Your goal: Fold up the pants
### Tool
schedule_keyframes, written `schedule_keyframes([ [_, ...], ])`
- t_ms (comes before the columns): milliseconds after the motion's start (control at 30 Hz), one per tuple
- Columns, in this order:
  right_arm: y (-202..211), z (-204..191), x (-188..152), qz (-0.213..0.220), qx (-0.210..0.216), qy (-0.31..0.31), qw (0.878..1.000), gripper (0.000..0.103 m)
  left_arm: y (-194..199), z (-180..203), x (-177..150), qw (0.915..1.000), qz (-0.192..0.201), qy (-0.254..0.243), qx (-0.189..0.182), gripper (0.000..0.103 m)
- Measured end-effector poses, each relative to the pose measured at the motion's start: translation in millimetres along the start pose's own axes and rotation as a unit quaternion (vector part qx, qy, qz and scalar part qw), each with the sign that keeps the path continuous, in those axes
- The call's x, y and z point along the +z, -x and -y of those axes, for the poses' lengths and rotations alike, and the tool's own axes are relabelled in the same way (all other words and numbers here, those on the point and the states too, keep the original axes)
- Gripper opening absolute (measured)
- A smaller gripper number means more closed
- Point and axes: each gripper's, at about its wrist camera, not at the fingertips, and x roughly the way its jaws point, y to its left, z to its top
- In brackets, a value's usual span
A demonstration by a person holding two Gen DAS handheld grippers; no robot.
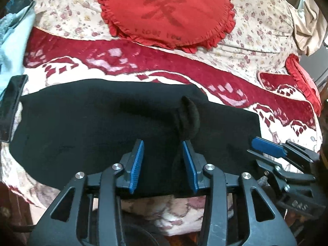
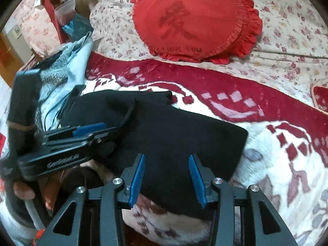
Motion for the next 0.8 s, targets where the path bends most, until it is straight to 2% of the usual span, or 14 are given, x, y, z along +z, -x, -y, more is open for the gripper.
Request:
schedule_keyframes([
  [267,-25.2,-1.3,10.0,-0.009,0.005,-0.011,1.000,0.042,2.9,-10.2,1.0,0.9999,0.007,0.008,0.009,0.038],
  [500,-51.0,-20.9,25.8,-0.019,-0.014,0.022,0.999,0.043,0.6,-16.5,0.6,0.9998,0.003,0.014,0.014,0.038],
  [533,-53.3,-25.8,27.6,-0.017,-0.017,0.028,0.999,0.046,0.7,-17.4,0.5,0.9998,0.003,0.015,0.014,0.038],
  [800,-48.2,-36.4,28.0,-0.010,-0.005,0.033,0.999,0.045,9.5,-27.2,-4.0,0.9995,0.007,0.027,0.017,0.038],
])
